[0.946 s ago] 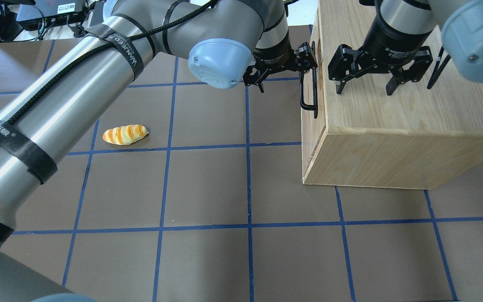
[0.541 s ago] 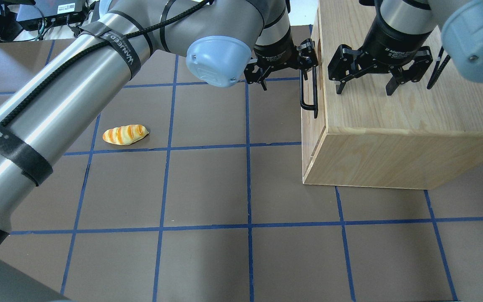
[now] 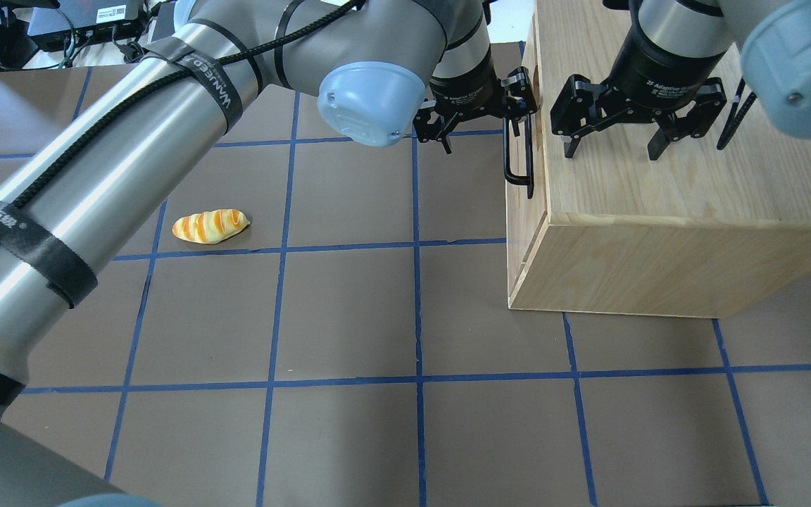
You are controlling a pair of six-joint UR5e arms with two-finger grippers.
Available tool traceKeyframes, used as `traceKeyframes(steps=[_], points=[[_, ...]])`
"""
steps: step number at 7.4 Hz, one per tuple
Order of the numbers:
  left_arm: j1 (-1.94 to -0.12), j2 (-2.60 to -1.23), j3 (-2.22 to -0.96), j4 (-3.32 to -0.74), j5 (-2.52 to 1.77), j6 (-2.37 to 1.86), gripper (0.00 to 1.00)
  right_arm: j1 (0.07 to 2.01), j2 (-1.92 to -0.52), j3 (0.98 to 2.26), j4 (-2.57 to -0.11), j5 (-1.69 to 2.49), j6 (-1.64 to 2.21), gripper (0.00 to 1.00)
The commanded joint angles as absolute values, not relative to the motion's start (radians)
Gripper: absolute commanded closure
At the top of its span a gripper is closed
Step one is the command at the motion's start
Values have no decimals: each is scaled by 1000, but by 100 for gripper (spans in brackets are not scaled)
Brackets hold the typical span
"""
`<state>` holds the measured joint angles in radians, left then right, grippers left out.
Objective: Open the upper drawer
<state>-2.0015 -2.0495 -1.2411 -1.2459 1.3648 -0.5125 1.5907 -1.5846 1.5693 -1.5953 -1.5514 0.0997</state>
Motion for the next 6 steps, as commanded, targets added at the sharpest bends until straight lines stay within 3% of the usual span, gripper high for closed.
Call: traceKeyframes(steps=[1,6], points=[[-2002,-2057,-1243,-1247,1373,-505,0,1591,-1585,1569,-1595,-1551,100,0],[-2000,-2051,-1246,-1250,1456,-508,0,1591,-1585,1569,-1595,-1551,100,0]])
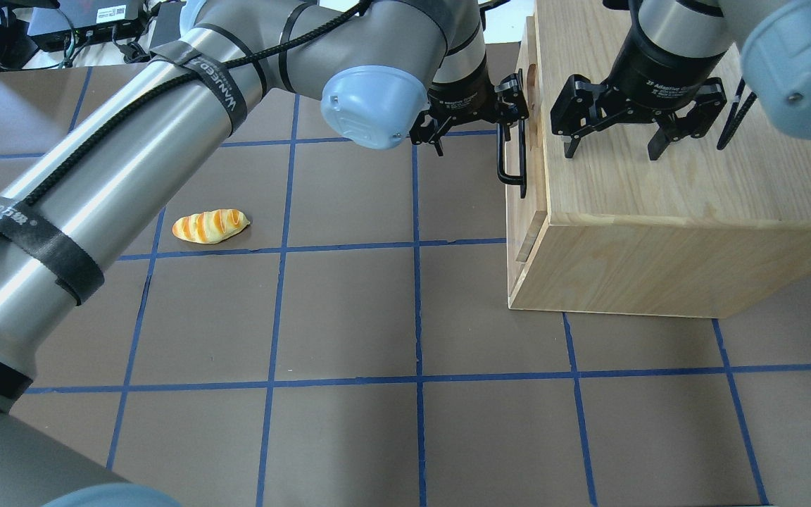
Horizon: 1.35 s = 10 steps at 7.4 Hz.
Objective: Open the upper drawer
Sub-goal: 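Pull the handle with the left gripper, sliding the drawer outward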
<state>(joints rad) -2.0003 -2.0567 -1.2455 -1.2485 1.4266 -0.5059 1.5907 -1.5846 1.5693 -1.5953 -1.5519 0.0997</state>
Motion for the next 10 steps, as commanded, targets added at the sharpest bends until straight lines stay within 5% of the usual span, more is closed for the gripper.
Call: traceKeyframes(steps=[1,10], points=[[-2000,-2052,-1249,-1249,1472,-508,0,1591,-1585,1569,-1595,-1552,100,0],[-1991,-2046,-1256,-1259,1540,-495,0,1591,-1585,1569,-1595,-1552,100,0]])
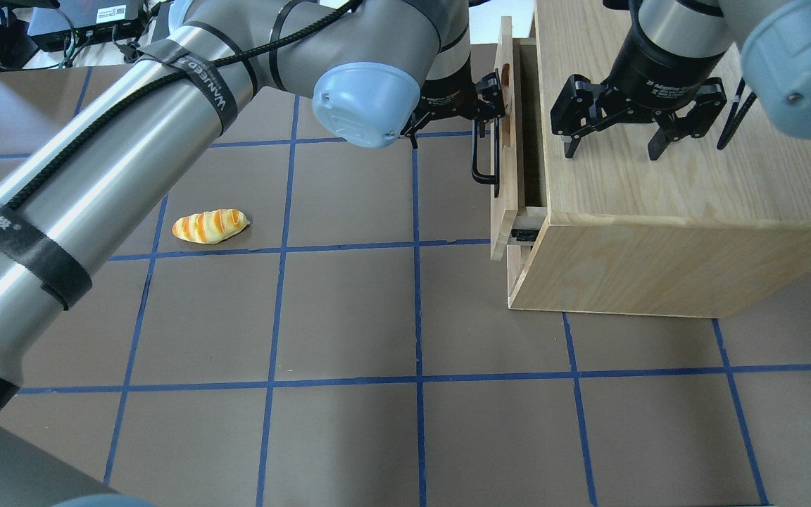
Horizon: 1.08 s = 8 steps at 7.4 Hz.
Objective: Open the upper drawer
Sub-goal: 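Pull the handle with the left gripper, sliding the drawer outward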
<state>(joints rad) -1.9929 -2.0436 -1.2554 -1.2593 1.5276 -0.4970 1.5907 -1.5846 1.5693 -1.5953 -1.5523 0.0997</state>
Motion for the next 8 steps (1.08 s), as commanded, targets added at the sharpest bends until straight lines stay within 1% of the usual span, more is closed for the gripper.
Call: traceKeyframes(steps=[1,8], points=[[-1984,-2045,-1256,-1259,1540,-491,0,1591,-1585,1569,-1595,-1552,100,0],[-1931,-2042,-1259,-1262,1542,-445,0,1591,-1585,1569,-1595,-1552,100,0]])
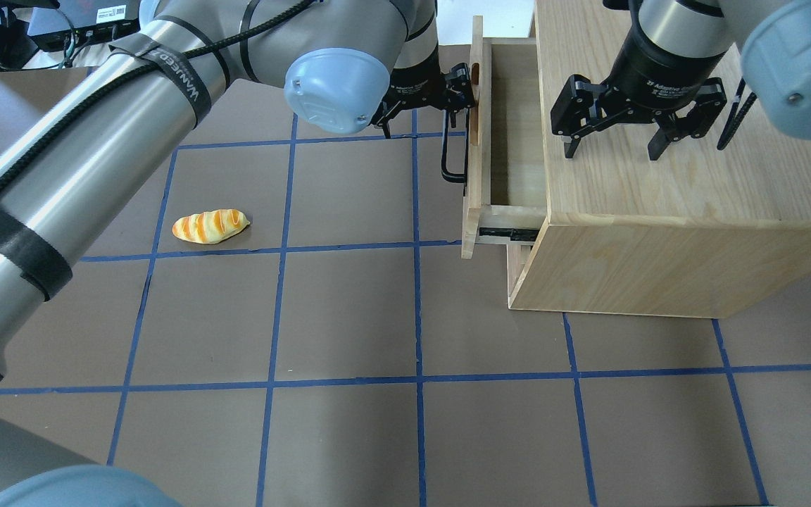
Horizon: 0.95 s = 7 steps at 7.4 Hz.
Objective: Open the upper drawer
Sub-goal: 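Pull the handle with the left gripper, sliding the drawer outward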
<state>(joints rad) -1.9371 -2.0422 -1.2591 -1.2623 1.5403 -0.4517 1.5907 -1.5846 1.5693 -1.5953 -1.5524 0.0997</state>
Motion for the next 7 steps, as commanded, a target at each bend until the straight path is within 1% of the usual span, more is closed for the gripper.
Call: traceKeyframes(steps=[1,4,7], points=[[-1927,-2042,-1261,-1264,1542,-445,0,1591,-1585,1569,-1595,-1551,100,0],[-1891,-2026,-1288,-1270,1542,-422,0,1591,-1585,1569,-1595,-1551,100,0],[-1868,-2025,-1289,-1272,1581,-414,0,1591,-1585,1569,-1595,-1552,100,0]])
